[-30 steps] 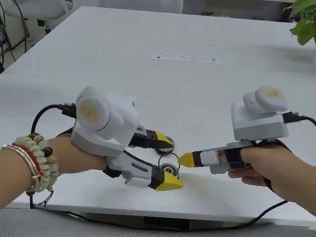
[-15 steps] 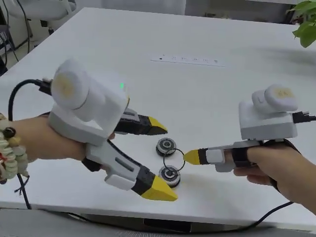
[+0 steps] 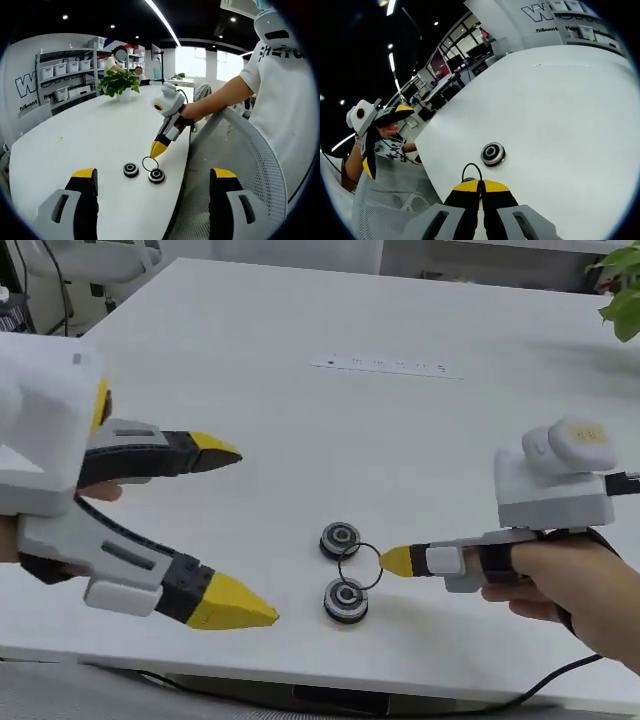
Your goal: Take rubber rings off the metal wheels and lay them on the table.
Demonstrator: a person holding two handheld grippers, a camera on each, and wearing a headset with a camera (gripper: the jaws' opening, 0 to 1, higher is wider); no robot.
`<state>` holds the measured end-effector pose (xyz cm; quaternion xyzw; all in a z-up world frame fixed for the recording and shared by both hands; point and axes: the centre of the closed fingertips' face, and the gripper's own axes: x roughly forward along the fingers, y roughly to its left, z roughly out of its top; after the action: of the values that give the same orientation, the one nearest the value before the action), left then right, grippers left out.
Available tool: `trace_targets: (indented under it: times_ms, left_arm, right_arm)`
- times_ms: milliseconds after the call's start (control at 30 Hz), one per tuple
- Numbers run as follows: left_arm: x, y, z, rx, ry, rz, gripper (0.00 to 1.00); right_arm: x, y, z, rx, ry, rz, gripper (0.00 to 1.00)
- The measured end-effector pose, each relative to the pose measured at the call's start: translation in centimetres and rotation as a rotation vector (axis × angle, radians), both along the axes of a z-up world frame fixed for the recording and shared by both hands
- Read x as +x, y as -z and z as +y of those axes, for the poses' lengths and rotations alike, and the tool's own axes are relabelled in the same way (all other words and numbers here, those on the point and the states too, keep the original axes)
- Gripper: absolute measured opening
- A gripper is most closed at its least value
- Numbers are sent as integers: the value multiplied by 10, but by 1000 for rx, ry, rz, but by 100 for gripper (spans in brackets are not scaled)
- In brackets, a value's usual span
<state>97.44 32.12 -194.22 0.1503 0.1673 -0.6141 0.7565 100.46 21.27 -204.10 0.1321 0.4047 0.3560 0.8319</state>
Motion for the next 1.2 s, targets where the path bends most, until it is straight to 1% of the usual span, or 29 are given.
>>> trace_targets:
  times_ms: [67,167,233,300,400,533,667,767,833,967,1067,1200]
  left_arm:
    - [-1,1,4,1,-19,2,92]
    - [-5,3,11,-6,-55,-4,93]
    - [-7,8,18,-1,-81,6,93]
    - [-4,12,24,5,-128,16,94]
    - [-7,14,29,-9,-154,26,95]
    - [-11,17,30,-12,-166,30,95]
    - [-14,22,30,-19,-182,43,95]
    - [-16,28,31,-9,-189,51,94]
    - [-14,29,33,-2,-199,51,94]
    - [-12,28,33,-18,-217,53,93]
    - [-13,32,33,-1,-216,57,93]
    - [-15,36,32,15,-208,64,94]
  right_arm:
    - [0,0,0,0,0,0,0]
    - [0,-2,0,1,3,-7,0]
    - [1,-3,-1,4,5,-10,0]
    - [1,-4,-1,6,7,-15,0]
    - [2,-6,-1,10,9,-18,0]
    - [3,-8,-2,5,9,-28,0]
    - [4,-14,-2,24,18,-41,0]
    - [6,-19,-3,35,28,-53,0]
    - [7,-21,-4,42,36,-59,0]
    - [9,-25,-5,54,49,-68,0]
    - [10,-28,-4,59,51,-76,0]
    - [10,-30,-4,52,49,-90,0]
